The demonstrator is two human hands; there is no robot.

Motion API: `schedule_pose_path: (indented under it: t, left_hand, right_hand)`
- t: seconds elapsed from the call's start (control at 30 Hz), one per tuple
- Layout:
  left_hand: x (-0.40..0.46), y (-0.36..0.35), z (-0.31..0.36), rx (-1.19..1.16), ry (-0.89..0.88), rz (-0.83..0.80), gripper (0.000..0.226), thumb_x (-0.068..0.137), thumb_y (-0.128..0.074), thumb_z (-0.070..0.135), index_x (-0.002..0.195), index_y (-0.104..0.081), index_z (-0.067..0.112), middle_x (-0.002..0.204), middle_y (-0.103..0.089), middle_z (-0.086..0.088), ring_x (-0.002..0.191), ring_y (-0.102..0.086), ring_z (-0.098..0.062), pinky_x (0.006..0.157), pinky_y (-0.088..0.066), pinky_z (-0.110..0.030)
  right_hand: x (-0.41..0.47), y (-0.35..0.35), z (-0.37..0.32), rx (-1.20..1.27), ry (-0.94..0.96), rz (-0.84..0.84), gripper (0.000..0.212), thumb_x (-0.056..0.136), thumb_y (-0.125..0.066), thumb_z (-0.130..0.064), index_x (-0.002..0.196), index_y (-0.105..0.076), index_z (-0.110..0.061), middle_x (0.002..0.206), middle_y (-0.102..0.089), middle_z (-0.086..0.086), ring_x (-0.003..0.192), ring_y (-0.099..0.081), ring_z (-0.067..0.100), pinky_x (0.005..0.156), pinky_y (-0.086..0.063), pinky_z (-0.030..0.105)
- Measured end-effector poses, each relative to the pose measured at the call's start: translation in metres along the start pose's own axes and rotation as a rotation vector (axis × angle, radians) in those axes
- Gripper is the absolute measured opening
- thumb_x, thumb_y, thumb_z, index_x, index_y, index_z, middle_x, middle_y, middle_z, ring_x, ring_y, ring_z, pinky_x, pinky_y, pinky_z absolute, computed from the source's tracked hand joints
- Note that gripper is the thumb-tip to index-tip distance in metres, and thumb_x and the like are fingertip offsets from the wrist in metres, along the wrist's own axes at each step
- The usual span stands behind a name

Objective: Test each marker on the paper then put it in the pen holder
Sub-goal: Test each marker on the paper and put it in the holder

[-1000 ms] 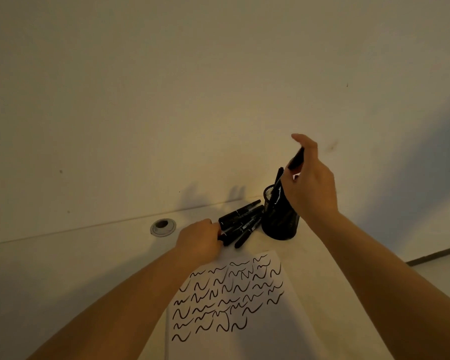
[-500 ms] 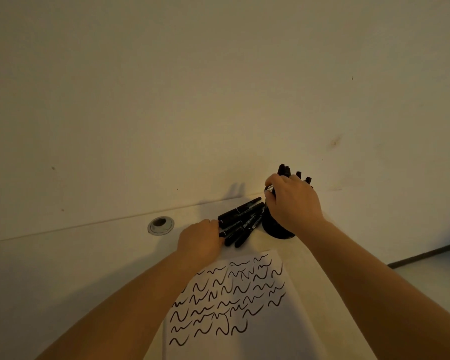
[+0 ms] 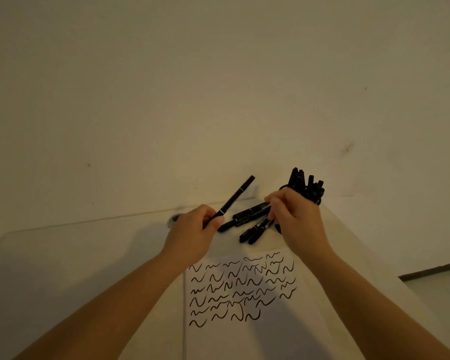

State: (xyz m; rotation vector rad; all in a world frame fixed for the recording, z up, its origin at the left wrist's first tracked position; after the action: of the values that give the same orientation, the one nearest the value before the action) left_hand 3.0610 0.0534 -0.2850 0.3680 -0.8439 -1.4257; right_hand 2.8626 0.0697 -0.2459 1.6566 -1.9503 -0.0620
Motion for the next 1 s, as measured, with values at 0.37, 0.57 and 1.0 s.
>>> schedule_pose_path:
  t: [0.37,0.57,1.0]
  left_hand:
    - [-0.085,0.001,0.038,-0.3,-0.053,-0.153,0.028,0.094,-0.04,0.036,0.074,-0.059,0.032,0.062,-0.056,0.012,0.056,-0.047,0.0,0.059,-0.04,-0.018]
    - [-0.115,-0.008,0.041,-0.281,-0.101,-0.276,0.025,0.097,-0.037,0.026,0.079,-0.052,0.035,0.063,-0.049,0.008,0.056,-0.043,-0.004,0.059,-0.036,-0.024]
    - [-0.162,0.011,0.012,0.317,-0.22,-0.025,0.033,0.095,-0.027,0.042,0.111,-0.052,0.025,0.101,-0.061,0.009,0.085,-0.056,-0.011,0.067,-0.04,-0.023]
  right_hand:
    - [-0.085,-0.063,-0.027,0.464,-0.175,-0.278,0.027,0.095,-0.043,-0.023,0.084,-0.069,-0.024,0.057,-0.061,-0.008,0.052,-0.049,0.001,0.05,-0.041,0.013]
    - [-0.106,-0.063,-0.018,0.451,-0.227,-0.228,0.033,0.094,-0.043,-0.024,0.072,-0.068,-0.022,0.053,-0.056,-0.007,0.054,-0.046,0.006,0.057,-0.04,0.02]
    - [-0.114,0.009,0.035,0.485,-0.445,0.346,0.03,0.095,-0.043,-0.034,0.074,-0.057,-0.018,0.058,-0.042,-0.002,0.054,-0.037,0.011,0.056,-0.035,0.026]
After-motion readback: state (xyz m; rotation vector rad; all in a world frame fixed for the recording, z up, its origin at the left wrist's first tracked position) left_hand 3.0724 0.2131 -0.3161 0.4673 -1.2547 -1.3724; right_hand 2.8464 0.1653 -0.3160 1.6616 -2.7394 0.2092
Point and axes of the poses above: each hand's wrist, its own x-axis towards the middle knuckle, its own y-axis out of the back of the hand, z = x × y, the point moved 9 cm from there along x, towards the middle knuckle
